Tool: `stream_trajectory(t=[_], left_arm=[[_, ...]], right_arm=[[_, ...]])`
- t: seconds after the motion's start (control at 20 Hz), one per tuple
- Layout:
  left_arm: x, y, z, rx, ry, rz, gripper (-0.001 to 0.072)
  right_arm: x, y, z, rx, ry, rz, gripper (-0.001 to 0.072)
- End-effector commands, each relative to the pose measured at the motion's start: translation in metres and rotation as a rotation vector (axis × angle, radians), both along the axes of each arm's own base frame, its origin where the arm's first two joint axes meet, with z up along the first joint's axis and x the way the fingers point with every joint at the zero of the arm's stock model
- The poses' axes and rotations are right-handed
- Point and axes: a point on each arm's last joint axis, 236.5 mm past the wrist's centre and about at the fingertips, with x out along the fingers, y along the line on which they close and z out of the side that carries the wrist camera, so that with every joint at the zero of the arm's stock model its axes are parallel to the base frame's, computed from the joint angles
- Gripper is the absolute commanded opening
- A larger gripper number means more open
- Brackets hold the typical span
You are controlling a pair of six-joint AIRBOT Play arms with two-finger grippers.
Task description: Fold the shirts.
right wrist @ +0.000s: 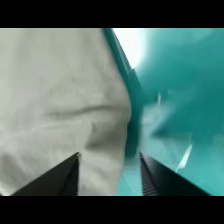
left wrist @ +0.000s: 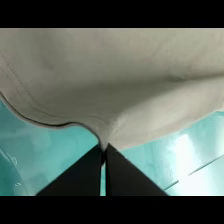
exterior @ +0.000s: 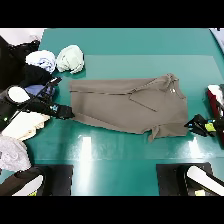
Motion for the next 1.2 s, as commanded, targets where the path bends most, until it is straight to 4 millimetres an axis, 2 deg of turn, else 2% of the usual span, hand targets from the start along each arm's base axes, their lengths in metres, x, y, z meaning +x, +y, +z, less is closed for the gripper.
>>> stream_trajectory(t=[0.0,0.05,0.15,0.3,0.4,0.5,0.65,0.75,0.85,0.95,1.0,1.05,1.15], left_arm=[[-0.005,0.000,0.000,-0.001,0.021,-0.008,0.0025],[-0.006,-0.001,0.000,-0.001,0.025,-0.010,0.0024],[-0.007,-0.001,0.000,-0.003,0.029,-0.011,0.0024],[-0.001,-0.003,0.009,-0.010,0.004,-0.011,0.0024],[0.019,-0.002,0.040,-0.020,-0.077,-0.007,0.0024],[0.045,-0.003,0.099,-0.025,-0.231,-0.011,0.0024],[0.073,0.001,0.225,-0.015,-0.547,-0.016,0.0024],[0.070,0.009,0.318,0.002,-0.778,-0.005,0.0024],[0.049,0.017,0.409,0.008,-1.012,0.019,0.0024],[0.011,0.023,0.485,-0.004,-1.219,0.035,0.0024],[-0.012,0.025,0.516,-0.018,-1.310,0.043,0.0024],[-0.031,0.028,0.538,-0.034,-1.386,0.059,0.0024],[-0.065,0.034,0.567,-0.065,-1.501,0.093,0.0024]], right_arm=[[0.015,0.007,-0.008,0.006,-0.035,0.003,0.0330],[0.020,0.006,-0.008,-0.017,-0.055,0.011,0.0252],[0.031,0.001,0.000,-0.069,-0.112,0.011,0.0032],[0.043,-0.007,0.025,-0.138,-0.209,0.003,0.0017],[0.063,-0.005,0.064,-0.141,-0.321,-0.013,0.0017],[0.095,-0.001,0.127,-0.131,-0.508,-0.047,0.0016],[0.130,0.018,0.256,-0.152,-0.850,-0.022,0.0016],[0.134,0.030,0.343,-0.249,-1.052,0.034,0.0015],[0.121,0.047,0.433,-0.339,-1.258,0.074,0.0016],[0.092,0.062,0.511,-0.434,-1.432,0.103,0.0016],[0.074,0.067,0.542,-0.496,-1.500,0.111,0.0015],[0.054,0.072,0.571,-0.573,-1.563,0.115,0.0015],[0.016,0.073,0.613,-0.737,-1.642,0.101,0.0015]])
